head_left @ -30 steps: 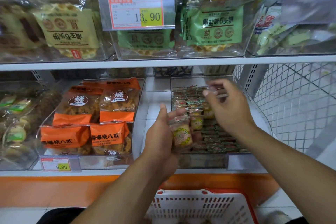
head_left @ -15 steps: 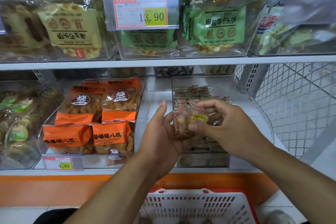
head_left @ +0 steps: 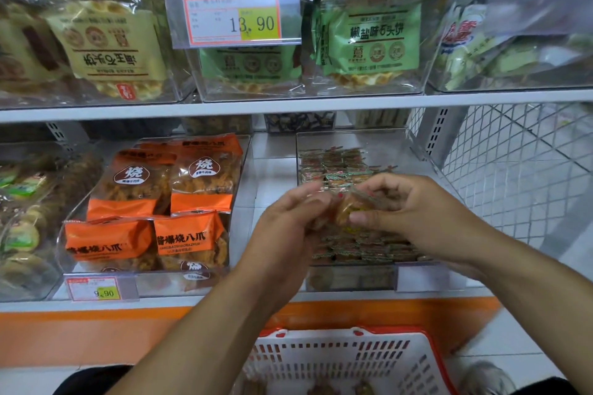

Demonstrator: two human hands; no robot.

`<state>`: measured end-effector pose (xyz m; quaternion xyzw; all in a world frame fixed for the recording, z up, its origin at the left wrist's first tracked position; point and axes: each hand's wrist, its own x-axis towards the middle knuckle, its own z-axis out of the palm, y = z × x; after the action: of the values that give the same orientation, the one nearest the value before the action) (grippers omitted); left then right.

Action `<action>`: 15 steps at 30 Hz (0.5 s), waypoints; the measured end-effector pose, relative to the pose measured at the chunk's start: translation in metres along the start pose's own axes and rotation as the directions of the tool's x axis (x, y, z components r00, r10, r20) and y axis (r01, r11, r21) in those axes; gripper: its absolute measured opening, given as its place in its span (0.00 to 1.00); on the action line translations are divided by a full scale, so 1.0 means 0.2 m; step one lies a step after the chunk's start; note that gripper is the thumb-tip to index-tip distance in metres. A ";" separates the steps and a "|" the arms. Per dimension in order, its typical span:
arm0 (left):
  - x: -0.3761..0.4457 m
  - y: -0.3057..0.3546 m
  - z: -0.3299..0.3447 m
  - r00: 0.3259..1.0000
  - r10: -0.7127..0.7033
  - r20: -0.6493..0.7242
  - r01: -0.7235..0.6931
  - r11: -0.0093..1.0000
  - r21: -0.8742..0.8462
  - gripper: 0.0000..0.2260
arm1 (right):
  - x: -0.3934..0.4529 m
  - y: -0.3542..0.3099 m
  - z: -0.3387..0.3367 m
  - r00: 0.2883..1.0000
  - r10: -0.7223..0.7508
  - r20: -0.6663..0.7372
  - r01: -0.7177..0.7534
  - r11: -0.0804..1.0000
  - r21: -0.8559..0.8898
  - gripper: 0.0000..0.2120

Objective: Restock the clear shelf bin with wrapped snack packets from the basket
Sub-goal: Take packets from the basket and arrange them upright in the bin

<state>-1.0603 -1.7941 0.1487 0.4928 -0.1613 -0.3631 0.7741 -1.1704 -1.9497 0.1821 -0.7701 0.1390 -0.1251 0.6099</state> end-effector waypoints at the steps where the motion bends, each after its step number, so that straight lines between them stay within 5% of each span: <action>1: 0.00 0.00 -0.01 0.995 0.089 -0.039 -0.088 0.995 0.043 0.20 | 0.00 0.00 -0.03 1.000 0.005 0.021 -0.006 0.998 0.069 0.15; 5: 0.01 0.02 -0.04 0.930 0.364 -0.057 -0.342 0.910 0.234 0.26 | -0.01 0.00 -0.09 0.982 0.092 0.166 -0.148 0.918 0.369 0.18; 15: -0.03 -0.04 0.03 0.855 0.519 0.009 -0.429 0.698 0.573 0.29 | -0.02 0.03 -0.02 0.976 0.176 0.128 -0.218 0.793 0.569 0.21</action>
<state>-1.0712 -1.7946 0.1453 0.6638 -0.3213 -0.0487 0.6736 -1.1766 -1.9526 0.1764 -0.5330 0.1528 -0.0707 0.8292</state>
